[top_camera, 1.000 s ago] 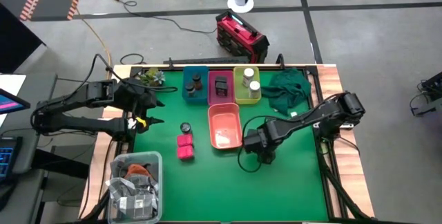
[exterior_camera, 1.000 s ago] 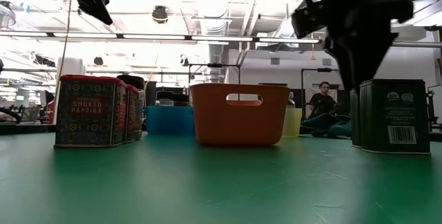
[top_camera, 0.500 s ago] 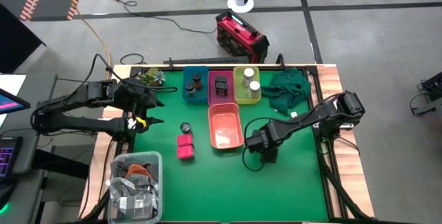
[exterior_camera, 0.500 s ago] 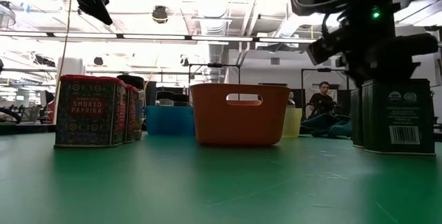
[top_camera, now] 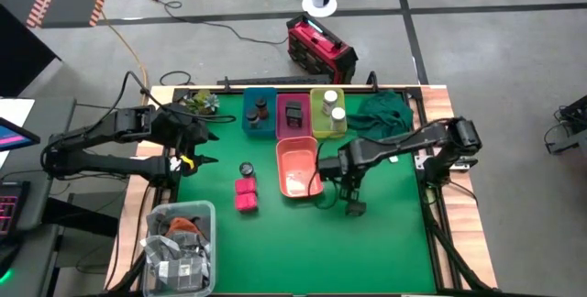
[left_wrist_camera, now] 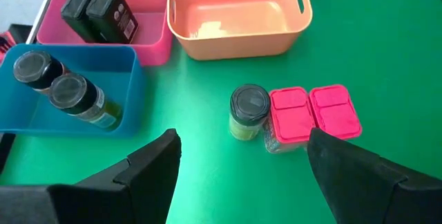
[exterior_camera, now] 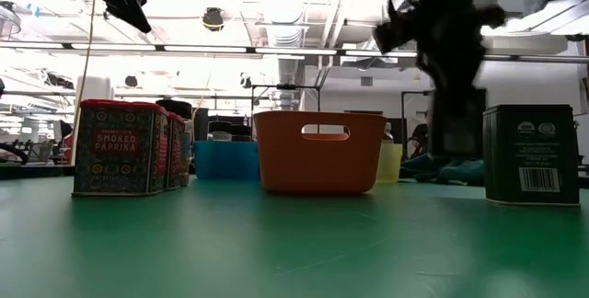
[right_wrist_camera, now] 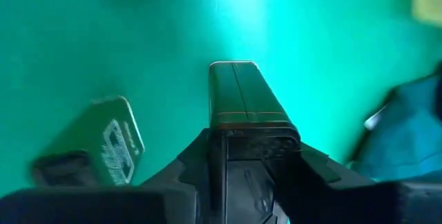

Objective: Sort spices by type
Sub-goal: Put the top black seasoning can into the pink bin

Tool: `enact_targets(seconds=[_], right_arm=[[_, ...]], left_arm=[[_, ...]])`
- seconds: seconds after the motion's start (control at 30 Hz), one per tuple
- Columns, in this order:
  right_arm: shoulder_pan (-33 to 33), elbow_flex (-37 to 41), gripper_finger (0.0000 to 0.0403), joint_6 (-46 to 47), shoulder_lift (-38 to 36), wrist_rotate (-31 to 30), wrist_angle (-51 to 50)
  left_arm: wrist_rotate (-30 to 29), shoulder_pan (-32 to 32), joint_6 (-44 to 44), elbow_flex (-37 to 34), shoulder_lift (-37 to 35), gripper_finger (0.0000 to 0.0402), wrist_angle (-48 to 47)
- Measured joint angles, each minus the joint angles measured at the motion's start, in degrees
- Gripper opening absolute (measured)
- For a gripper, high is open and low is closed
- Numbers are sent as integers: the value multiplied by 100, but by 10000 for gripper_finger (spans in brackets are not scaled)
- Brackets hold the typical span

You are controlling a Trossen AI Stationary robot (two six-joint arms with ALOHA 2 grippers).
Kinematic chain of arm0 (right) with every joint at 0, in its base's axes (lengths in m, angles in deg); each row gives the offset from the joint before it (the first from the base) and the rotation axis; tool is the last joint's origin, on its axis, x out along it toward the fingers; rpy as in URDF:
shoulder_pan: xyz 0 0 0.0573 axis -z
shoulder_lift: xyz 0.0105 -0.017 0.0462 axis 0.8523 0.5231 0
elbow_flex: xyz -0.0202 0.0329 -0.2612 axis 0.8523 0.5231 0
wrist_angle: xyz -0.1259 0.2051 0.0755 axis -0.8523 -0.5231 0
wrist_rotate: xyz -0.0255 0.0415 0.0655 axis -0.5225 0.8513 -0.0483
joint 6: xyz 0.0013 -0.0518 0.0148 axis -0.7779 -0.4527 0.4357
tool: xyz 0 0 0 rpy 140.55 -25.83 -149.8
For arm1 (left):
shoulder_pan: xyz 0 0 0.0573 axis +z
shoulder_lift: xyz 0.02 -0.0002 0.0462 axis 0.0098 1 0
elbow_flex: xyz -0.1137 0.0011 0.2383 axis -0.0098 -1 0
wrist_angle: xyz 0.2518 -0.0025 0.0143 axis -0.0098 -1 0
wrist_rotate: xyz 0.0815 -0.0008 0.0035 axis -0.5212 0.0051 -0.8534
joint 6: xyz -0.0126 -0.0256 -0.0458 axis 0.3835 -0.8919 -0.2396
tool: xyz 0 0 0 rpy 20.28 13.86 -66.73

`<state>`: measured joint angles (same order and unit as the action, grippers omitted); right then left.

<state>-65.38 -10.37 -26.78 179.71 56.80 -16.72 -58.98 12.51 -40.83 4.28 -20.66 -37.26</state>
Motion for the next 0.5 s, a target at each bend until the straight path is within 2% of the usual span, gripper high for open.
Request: enact_targets(seconds=[0.2,0.37,0.5], right_arm=[[433,-1155,178,-511,0,-483,-208],[919,-1899,162,-1222,57,-717,286],[1279,-1974,154,-1877,59,-725,1093]], left_arm=[[2,0,-17,0,0,302,343],[5,-1,-122,-141,2,302,701],[4,0,-190,-296,2,302,817]])
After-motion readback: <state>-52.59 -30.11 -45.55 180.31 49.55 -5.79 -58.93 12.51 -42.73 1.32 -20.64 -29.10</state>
